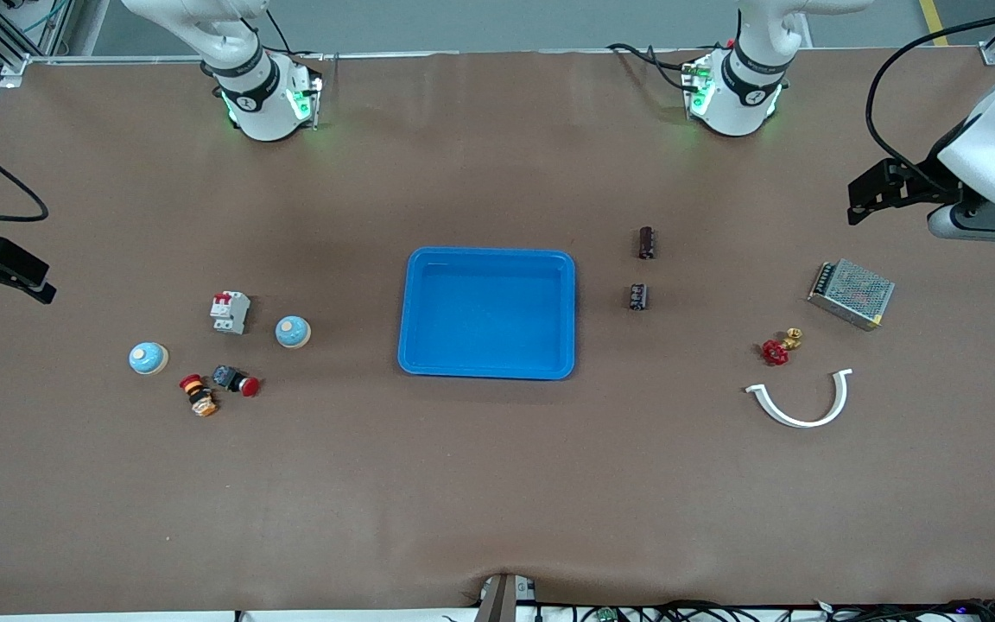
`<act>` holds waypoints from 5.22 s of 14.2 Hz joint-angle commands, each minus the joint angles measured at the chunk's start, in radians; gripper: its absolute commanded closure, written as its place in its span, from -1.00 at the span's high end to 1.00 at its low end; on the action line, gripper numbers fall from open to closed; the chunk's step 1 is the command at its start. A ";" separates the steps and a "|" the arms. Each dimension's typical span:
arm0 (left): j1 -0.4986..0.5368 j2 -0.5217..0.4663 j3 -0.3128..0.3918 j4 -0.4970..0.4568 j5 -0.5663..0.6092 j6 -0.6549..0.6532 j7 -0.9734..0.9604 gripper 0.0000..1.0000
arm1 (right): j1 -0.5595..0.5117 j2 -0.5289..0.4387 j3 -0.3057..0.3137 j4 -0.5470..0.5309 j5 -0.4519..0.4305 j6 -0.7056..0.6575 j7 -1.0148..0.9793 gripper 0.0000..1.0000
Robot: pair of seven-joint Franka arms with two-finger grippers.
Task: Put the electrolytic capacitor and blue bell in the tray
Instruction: 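Move the left gripper toward the first brown capacitor beside the tray, then lower the left gripper onto the capacitor while the right gripper reaches the bell, then close the left gripper on the capacitor while the right gripper lowers onto bell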
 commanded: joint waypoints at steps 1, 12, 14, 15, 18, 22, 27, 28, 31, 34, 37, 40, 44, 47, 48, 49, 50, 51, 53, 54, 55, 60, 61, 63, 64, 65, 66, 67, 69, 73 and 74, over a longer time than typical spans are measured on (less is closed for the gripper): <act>-0.002 0.007 -0.005 0.017 0.009 -0.003 -0.007 1.00 | -0.001 0.001 0.009 0.012 -0.014 -0.009 0.004 1.00; 0.001 0.007 -0.069 -0.030 -0.005 0.005 -0.049 1.00 | -0.006 0.021 0.009 0.012 -0.015 -0.011 0.004 1.00; 0.004 -0.011 -0.097 -0.108 -0.007 0.064 -0.087 1.00 | -0.003 0.021 0.009 0.011 -0.014 -0.012 0.005 1.00; 0.007 -0.026 -0.115 -0.159 -0.007 0.118 -0.108 1.00 | -0.001 0.021 0.009 0.011 -0.014 -0.012 0.005 1.00; 0.009 -0.072 -0.144 -0.305 -0.007 0.216 -0.145 1.00 | 0.000 0.021 0.009 0.011 -0.014 -0.011 0.004 1.00; 0.006 -0.119 -0.146 -0.444 -0.069 0.307 -0.147 1.00 | -0.006 0.021 0.009 0.011 -0.012 -0.012 0.005 1.00; 0.007 -0.218 -0.221 -0.670 -0.152 0.471 -0.216 1.00 | -0.003 0.021 0.009 0.008 -0.014 -0.012 0.002 1.00; 0.007 -0.221 -0.245 -0.701 -0.158 0.496 -0.236 1.00 | -0.001 0.021 0.007 0.008 -0.015 -0.012 0.001 1.00; 0.006 -0.224 -0.316 -0.788 -0.174 0.606 -0.303 1.00 | -0.004 0.021 0.009 0.003 -0.006 -0.016 0.007 1.00; 0.006 -0.221 -0.396 -0.888 -0.200 0.750 -0.346 1.00 | 0.005 0.107 0.012 0.017 0.000 -0.031 -0.039 1.00; 0.006 -0.217 -0.439 -0.969 -0.200 0.841 -0.351 1.00 | 0.012 0.106 0.014 0.037 -0.004 -0.029 -0.079 1.00; 0.004 -0.185 -0.479 -1.058 -0.200 0.992 -0.352 1.00 | 0.013 0.107 0.014 0.048 -0.003 -0.022 -0.076 1.00; 0.010 -0.107 -0.502 -1.100 -0.200 1.103 -0.366 1.00 | 0.014 0.124 0.014 0.048 0.011 0.032 -0.076 1.00; 0.010 -0.038 -0.503 -1.109 -0.200 1.178 -0.372 1.00 | 0.057 0.147 0.014 0.040 0.009 0.032 -0.079 1.00; 0.009 -0.012 -0.503 -1.109 -0.198 1.198 -0.372 1.00 | 0.072 0.155 0.015 0.025 0.009 0.023 -0.076 1.00; 0.009 0.007 -0.503 -1.110 -0.198 1.215 -0.372 1.00 | 0.083 0.165 0.015 -0.006 0.011 0.017 -0.074 1.00; 0.007 0.025 -0.503 -1.114 -0.198 1.233 -0.372 1.00 | 0.106 0.171 0.015 -0.027 0.012 0.027 -0.074 1.00; 0.007 0.042 -0.503 -1.115 -0.198 1.247 -0.372 1.00 | 0.129 0.176 0.015 -0.037 0.012 0.027 -0.071 1.00; 0.004 0.058 -0.503 -1.123 -0.194 1.263 -0.372 1.00 | 0.141 0.188 0.015 -0.061 0.038 0.035 -0.035 1.00; 0.004 0.065 -0.503 -1.127 -0.189 1.267 -0.371 1.00 | 0.143 0.202 0.015 -0.073 0.060 0.041 -0.022 1.00; 0.003 0.070 -0.503 -1.129 -0.188 1.278 -0.371 1.00 | 0.147 0.207 0.015 -0.093 0.074 0.053 -0.022 1.00; 0.006 0.131 -0.502 -1.138 -0.155 1.338 -0.369 1.00 | 0.169 0.205 0.015 -0.288 0.080 0.233 -0.021 1.00; 0.004 0.139 -0.500 -1.140 -0.155 1.352 -0.368 1.00 | 0.186 0.205 0.014 -0.305 0.080 0.248 -0.011 1.00; 0.009 0.154 -0.499 -1.144 -0.120 1.359 -0.368 1.00 | 0.213 0.207 0.014 -0.343 0.078 0.285 0.063 1.00; 0.013 0.162 -0.497 -1.144 -0.091 1.359 -0.368 1.00 | 0.235 0.207 0.014 -0.363 0.077 0.308 0.080 1.00; 0.028 0.167 -0.497 -1.144 -0.076 1.361 -0.368 1.00 | 0.241 0.207 0.014 -0.386 0.075 0.339 0.081 1.00; 0.039 0.168 -0.496 -1.144 -0.048 1.359 -0.368 1.00 | 0.240 0.207 0.014 -0.409 0.075 0.372 0.081 1.00; 0.044 0.168 -0.496 -1.146 -0.028 1.359 -0.369 1.00 | 0.241 0.207 0.014 -0.435 0.075 0.404 0.081 1.00; 0.074 0.170 -0.496 -1.146 0.002 1.359 -0.369 1.00 | 0.241 0.207 0.014 -0.477 0.075 0.460 0.081 1.00; 0.087 0.174 -0.496 -1.146 0.018 1.359 -0.375 1.00 | 0.244 0.213 0.014 -0.521 0.069 0.509 0.081 1.00; 0.088 0.174 -0.496 -1.146 0.018 1.359 -0.383 1.00 | 0.246 0.211 0.012 -0.543 0.069 0.536 0.081 1.00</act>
